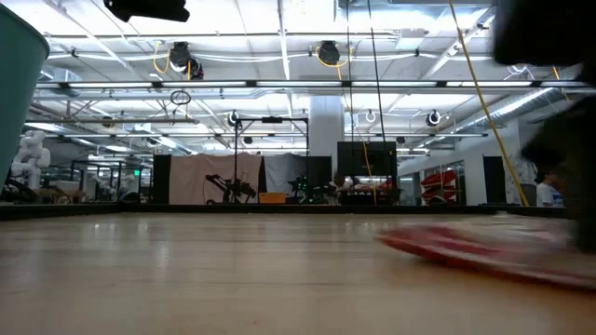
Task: Sort popcorn bags into baskets
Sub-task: Put the red popcorn bag into the blue container
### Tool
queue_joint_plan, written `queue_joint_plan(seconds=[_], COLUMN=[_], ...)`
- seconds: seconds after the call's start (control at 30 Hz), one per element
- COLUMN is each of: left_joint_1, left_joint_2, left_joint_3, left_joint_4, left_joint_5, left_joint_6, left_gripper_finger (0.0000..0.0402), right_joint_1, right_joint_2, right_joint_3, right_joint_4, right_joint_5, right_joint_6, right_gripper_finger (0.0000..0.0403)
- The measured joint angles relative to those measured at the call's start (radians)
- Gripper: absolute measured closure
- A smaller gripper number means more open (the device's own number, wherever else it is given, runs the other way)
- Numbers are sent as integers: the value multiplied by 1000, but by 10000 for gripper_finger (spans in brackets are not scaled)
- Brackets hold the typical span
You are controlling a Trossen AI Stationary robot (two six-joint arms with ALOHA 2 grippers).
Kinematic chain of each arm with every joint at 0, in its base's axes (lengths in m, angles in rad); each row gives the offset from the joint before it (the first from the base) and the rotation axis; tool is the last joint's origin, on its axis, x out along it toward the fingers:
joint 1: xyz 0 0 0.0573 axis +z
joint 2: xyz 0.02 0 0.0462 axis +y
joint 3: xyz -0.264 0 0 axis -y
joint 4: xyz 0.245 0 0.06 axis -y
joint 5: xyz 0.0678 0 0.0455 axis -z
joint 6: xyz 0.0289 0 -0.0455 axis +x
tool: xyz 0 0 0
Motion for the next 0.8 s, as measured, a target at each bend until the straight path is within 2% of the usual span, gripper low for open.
queue_joint_plan(seconds=[0.17,0.3,0.4,0.5,0.63,0.8], left_joint_1=[9,7,8,8,8,8], left_joint_2=[0,0,0,0,0,0], left_joint_3=[0,0,0,0,0,0], left_joint_4=[8,21,21,20,21,21], left_joint_5=[1,12,32,37,38,39], left_joint_6=[0,0,0,0,0,-4], left_gripper_finger=[250,250,250,249,249,249], right_joint_1=[-95,-119,-115,-88,-13,93], right_joint_2=[4,0,-12,-26,-23,-24], right_joint_3=[-117,-115,-76,-17,66,103], right_joint_4=[400,448,360,158,-122,-325], right_joint_5=[159,207,206,208,203,232], right_joint_6=[-39,-156,-196,-193,-152,-38], right_gripper_finger=[245,245,245,245,245,245])
